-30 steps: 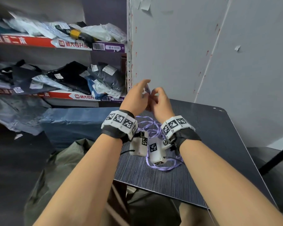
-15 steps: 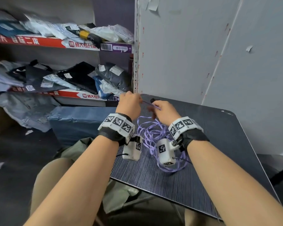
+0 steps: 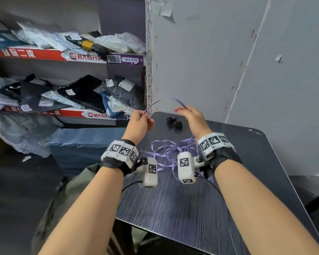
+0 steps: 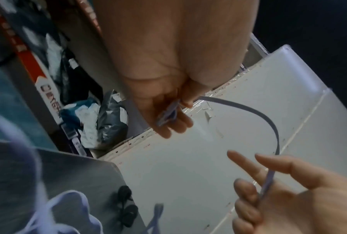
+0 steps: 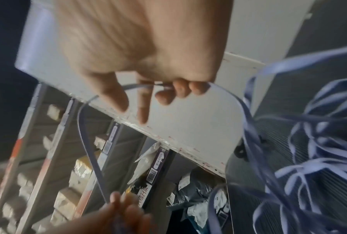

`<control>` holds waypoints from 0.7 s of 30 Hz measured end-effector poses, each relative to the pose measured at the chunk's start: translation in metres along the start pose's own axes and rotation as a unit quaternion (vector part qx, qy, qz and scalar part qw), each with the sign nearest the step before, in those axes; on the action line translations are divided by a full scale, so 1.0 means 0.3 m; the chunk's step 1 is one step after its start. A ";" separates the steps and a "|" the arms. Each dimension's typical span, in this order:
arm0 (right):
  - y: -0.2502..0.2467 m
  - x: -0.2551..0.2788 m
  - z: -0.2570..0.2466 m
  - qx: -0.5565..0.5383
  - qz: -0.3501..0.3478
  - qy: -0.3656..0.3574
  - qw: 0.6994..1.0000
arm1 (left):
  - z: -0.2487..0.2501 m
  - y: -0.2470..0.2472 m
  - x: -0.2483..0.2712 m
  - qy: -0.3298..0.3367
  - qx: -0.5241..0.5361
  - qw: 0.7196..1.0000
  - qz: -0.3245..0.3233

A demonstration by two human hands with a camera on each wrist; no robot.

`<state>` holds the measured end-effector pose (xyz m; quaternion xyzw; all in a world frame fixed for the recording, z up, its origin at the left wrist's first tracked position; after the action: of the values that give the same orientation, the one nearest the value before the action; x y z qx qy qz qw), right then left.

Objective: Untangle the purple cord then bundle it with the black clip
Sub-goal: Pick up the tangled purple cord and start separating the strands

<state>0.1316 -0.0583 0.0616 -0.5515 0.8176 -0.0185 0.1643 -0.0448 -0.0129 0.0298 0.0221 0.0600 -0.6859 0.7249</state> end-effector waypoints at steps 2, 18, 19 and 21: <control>-0.005 -0.036 -0.059 0.027 0.052 -0.081 0.995 | 0.017 0.013 -0.007 0.022 -0.008 0.999 -0.029; -0.078 -0.292 -0.465 0.259 0.106 -0.159 0.947 | 0.360 0.113 -0.171 0.123 0.043 0.990 -0.046; -0.087 -0.297 -0.496 0.247 0.112 -0.166 0.948 | 0.379 0.120 -0.181 0.117 0.055 0.990 -0.050; -0.113 -0.302 -0.591 0.229 0.134 -0.194 0.944 | 0.448 0.129 -0.200 0.117 0.070 0.989 -0.058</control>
<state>0.1414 -0.0162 0.2590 -0.3771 0.8102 -0.0751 0.4425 -0.0018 0.0336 0.1682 0.1495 0.0977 -0.7222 0.6682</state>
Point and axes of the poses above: each hand's wrist, its own x-axis away from the middle knuckle, its own y-axis out of the palm, z = x × y, the point moved 6 cm from there along -x, towards the middle knuckle, and after that the axes turned 6 degrees about z, right-handed, at the moved point
